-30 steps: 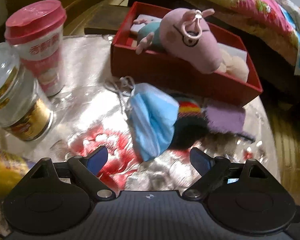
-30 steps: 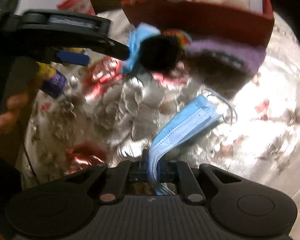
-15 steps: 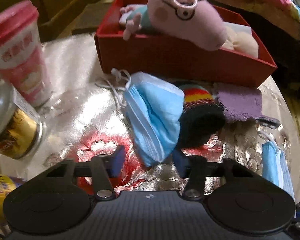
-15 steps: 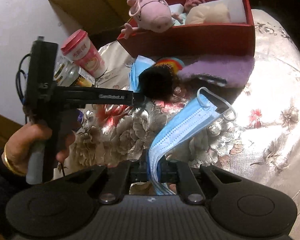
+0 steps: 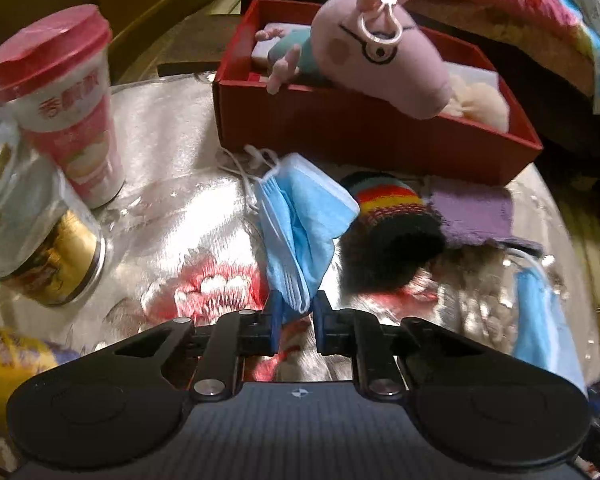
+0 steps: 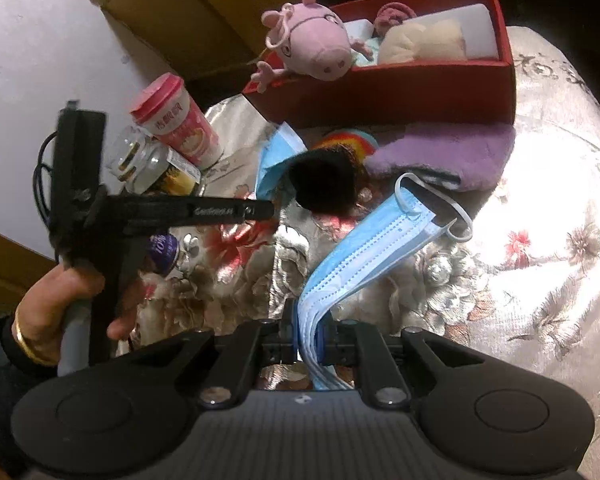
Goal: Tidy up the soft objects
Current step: 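Grasp the second blue face mask with the left tool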
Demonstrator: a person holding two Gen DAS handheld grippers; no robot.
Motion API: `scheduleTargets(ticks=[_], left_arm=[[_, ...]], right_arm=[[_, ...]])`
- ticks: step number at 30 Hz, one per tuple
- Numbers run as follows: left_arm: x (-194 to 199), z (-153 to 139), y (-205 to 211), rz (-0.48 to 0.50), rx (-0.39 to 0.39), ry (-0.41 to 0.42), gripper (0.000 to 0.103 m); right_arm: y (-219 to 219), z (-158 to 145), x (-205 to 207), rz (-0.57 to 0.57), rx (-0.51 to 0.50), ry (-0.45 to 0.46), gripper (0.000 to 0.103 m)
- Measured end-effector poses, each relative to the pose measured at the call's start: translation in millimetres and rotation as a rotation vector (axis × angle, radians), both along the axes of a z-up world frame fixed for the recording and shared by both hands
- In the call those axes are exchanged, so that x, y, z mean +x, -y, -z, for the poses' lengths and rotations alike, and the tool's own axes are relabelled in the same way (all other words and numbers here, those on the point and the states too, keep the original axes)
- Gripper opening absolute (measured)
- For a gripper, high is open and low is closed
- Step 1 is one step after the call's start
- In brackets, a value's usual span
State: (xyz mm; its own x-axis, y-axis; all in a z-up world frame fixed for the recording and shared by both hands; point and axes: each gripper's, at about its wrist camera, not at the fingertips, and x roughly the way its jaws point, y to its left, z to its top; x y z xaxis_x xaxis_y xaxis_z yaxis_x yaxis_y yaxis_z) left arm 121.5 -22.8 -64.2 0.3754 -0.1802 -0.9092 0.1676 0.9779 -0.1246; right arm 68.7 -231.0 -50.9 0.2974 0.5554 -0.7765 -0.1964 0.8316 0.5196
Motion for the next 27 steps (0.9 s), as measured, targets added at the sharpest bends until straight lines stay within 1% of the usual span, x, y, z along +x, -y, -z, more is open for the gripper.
scheduleTargets(ticks=[8, 10, 11, 12, 13, 14, 15, 16, 17, 19, 20, 21, 22, 23, 24, 25, 26, 27], left_arm=[[-11, -26, -8, 0.004, -0.052, 0.020, 0.012], [-15, -31, -8, 0.019, -0.044, 0.013, 0.014], [-18, -31, -9, 0.031, -0.039, 0.002, 0.021], [-22, -30, -12, 0.030, -0.032, 0.004, 0.023], [-27, -28, -13, 0.034, -0.005, 0.016, 0.028], [-30, -25, -11, 0.044, 0.031, 0.022, 0.041], [-31, -21, -10, 0.048, 0.059, 0.021, 0.050], [-30, -18, -10, 0.040, 0.063, 0.016, 0.067], [-28, -16, -10, 0.031, 0.049, 0.014, 0.072], [-22, -17, -7, 0.026, 0.030, 0.022, 0.074], [-18, -18, -4, 0.020, 0.027, 0.040, 0.080], [-13, -18, -3, 0.012, 0.024, 0.065, 0.082], [-9, -17, 1, 0.008, 0.024, 0.082, 0.082], [-4, -12, 7, 0.021, 0.033, 0.079, 0.080], [-1, -5, 13, 0.040, 0.052, 0.068, 0.072], [1, 4, 17, 0.049, 0.080, 0.047, 0.056], [2, 16, 19, 0.043, 0.098, 0.008, 0.040], [1, 22, 17, 0.032, 0.098, 0.000, 0.040]], right_arm=[[-6, -7, 1, -0.006, 0.020, 0.016, 0.000], [-6, -8, 3, -0.003, 0.023, 0.019, 0.000], [-6, -8, 3, -0.003, 0.021, 0.020, 0.000], [-7, -8, 3, -0.001, 0.020, 0.020, 0.000], [-7, -7, 4, -0.001, 0.019, 0.019, 0.000], [-7, -7, 3, -0.002, 0.017, 0.018, 0.000], [-7, -6, 3, -0.002, 0.013, 0.016, 0.000], [-8, -5, 3, -0.004, 0.012, 0.014, 0.000], [-8, -5, 3, -0.004, 0.011, 0.012, 0.000], [-8, -4, 2, -0.004, 0.011, 0.011, 0.000], [-7, -4, 2, -0.002, 0.012, 0.010, 0.000], [-6, -4, 3, 0.002, 0.013, 0.009, 0.000], [-5, -3, 3, 0.006, 0.013, 0.006, 0.000], [-4, -2, 4, 0.010, 0.013, 0.002, 0.000], [-3, -1, 5, 0.013, 0.013, -0.001, 0.000], [-1, 0, 6, 0.016, 0.012, -0.005, 0.000], [0, 0, 6, 0.020, 0.011, -0.006, 0.000], [2, 1, 6, 0.025, 0.011, -0.007, 0.000]])
